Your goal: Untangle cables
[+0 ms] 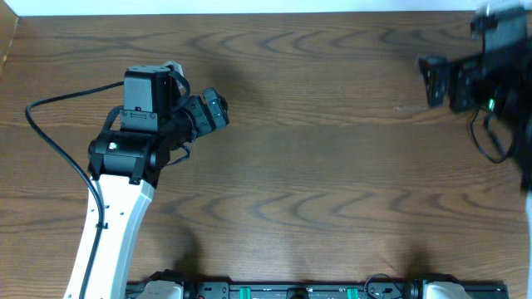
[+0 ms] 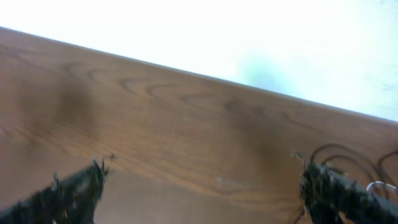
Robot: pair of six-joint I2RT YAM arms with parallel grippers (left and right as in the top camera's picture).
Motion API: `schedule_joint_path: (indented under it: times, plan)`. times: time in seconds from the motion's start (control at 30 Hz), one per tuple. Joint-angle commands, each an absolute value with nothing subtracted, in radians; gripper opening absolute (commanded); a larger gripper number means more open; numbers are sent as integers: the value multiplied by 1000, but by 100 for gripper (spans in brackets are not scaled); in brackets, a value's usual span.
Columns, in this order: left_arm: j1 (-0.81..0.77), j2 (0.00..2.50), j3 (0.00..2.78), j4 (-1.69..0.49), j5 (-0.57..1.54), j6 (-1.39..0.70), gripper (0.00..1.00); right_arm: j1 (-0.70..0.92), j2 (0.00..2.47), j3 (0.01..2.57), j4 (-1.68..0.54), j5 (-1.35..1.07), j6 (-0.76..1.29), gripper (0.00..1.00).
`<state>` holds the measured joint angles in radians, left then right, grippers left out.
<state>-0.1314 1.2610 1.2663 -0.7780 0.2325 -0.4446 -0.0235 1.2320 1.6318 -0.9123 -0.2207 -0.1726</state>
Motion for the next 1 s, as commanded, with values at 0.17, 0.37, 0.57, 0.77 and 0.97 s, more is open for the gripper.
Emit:
schedule_joint_path:
  times: [0.17, 0.37, 0.57, 0.77, 0.97]
  plan:
    - [-127, 1269, 1274, -779, 223, -439, 98, -19, 798, 990, -427, -208, -228, 99]
    - [-127, 1269, 1274, -779, 223, -439, 98, -19, 469, 550, -108, -208, -241, 99]
    - [-127, 1269, 1274, -779, 222, -439, 98, -19, 183, 264, 17, -210, -213, 99]
    - [-127, 1269, 1274, -779, 222, -439, 98, -19, 44, 131, 15, -231, -169, 99]
    - [-127, 1268, 1274, -779, 223, -439, 98, -17, 5, 31, 20, -276, -168, 99]
